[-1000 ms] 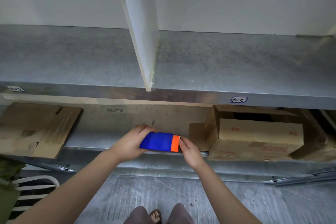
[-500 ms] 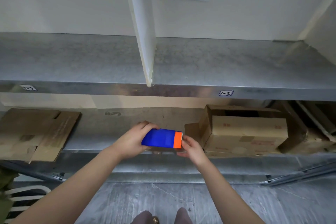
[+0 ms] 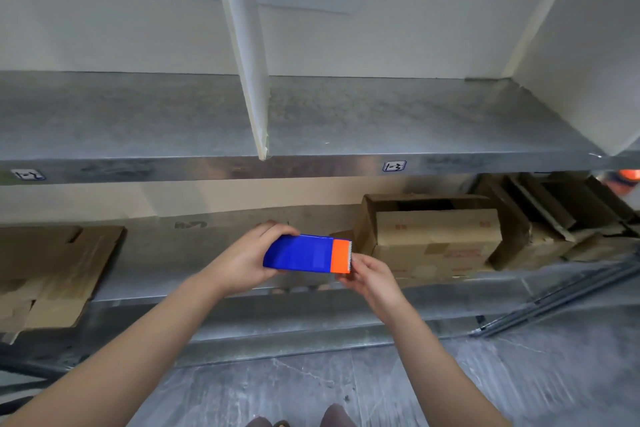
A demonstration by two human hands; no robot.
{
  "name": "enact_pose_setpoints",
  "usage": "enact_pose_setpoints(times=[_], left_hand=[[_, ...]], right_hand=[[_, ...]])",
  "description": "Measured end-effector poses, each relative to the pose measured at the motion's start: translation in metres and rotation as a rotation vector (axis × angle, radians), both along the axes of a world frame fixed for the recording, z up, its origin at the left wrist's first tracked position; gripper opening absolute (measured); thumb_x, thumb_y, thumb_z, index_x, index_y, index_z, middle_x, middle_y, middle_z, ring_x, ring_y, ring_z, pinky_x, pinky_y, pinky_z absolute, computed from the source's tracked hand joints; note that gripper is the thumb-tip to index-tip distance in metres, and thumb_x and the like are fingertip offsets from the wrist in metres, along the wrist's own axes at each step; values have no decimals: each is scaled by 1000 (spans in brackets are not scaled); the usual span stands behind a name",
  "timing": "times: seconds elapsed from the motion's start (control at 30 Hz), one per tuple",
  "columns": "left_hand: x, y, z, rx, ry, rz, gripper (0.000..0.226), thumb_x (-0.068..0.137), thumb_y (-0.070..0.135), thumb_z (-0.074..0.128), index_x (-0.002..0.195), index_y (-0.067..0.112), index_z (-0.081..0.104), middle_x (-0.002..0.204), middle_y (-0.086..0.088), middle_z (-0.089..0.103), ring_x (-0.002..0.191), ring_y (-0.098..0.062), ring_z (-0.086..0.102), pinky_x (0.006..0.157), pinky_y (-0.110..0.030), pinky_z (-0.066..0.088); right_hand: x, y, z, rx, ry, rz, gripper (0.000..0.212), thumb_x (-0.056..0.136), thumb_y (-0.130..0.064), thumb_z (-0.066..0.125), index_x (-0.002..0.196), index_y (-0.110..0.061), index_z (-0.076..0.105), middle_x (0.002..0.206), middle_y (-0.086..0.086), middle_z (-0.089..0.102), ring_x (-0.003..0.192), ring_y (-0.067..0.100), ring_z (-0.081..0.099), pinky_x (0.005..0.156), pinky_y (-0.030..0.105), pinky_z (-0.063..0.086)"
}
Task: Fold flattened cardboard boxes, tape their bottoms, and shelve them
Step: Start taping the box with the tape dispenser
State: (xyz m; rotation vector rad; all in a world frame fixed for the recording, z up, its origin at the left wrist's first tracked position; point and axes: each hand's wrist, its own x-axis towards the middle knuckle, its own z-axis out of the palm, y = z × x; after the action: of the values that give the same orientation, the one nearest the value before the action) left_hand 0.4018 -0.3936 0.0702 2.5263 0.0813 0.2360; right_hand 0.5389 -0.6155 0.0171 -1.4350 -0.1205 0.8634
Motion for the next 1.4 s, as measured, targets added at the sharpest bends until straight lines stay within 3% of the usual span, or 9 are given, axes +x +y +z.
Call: enact_pose_setpoints(times=[0.23,0.4,0.6,0.8,0.93,1.13,1.23,1.33,1.4], left_hand=[[15,-14,13,-11,-25,-43,64,73,19,79,129,26,50,118,12,52,108,0,48,93,-4,31],[37,-30,30,4,-68,-75,64,71,25,78,130,23,52,117,17,51,109,-5,51,94,-19,39],[68,-55,41,-38,-125,-59,67,69,23,80,129,26,51,122,16,51,114,-6,50,97,-23,41],[105,-97,44,-30,-149,-5,69,69,20,82,131,24,51,124,15,51,117,-6,49,100,-20,38],[133,-129,47,17,-139,34,69,69,24,83,131,23,53,123,14,50,116,-5,49,100,-10,32],[159,-158,55,-4,-107,104,74,68,25,85,134,27,51,124,16,50,117,0,46,100,-5,28],[164,-163,64,-14,-70,123,74,69,26,85,134,30,51,123,19,50,116,5,44,98,-3,28],[154,-150,71,15,-32,152,71,68,25,85,130,35,52,122,20,52,114,5,46,100,-13,36],[145,-135,76,-8,12,204,72,67,29,86,126,45,48,123,22,53,114,3,49,100,-20,41]], right_hand=[[6,-25,33,7,-113,-65,27,98,-24,55,108,-1,65,96,14,73,92,23,71,80,28,58],[19,-42,47,-53,-240,-114,18,97,-21,58,99,-7,69,95,11,73,89,20,72,71,21,56],[49,-66,68,-39,-281,-143,20,100,-21,53,101,-9,69,95,9,73,86,12,71,69,18,55],[97,-99,77,-177,-449,-97,18,100,-22,52,91,-22,67,85,-3,72,80,7,69,66,17,53],[137,-122,72,-285,-539,-69,19,96,-14,54,82,-12,67,72,-2,68,67,8,66,59,19,50],[180,-140,73,-496,-823,-24,22,97,-17,48,100,-11,70,97,9,72,93,26,64,81,32,48],[187,-140,75,-484,-782,-89,23,97,-14,48,100,-10,71,99,10,72,90,26,65,79,29,48],[205,-156,73,-332,-468,-276,23,98,-11,49,85,-12,68,91,14,70,69,15,68,66,23,57],[220,-173,75,-284,-357,-342,22,99,-10,49,84,-13,65,87,13,68,72,16,68,66,26,57]])
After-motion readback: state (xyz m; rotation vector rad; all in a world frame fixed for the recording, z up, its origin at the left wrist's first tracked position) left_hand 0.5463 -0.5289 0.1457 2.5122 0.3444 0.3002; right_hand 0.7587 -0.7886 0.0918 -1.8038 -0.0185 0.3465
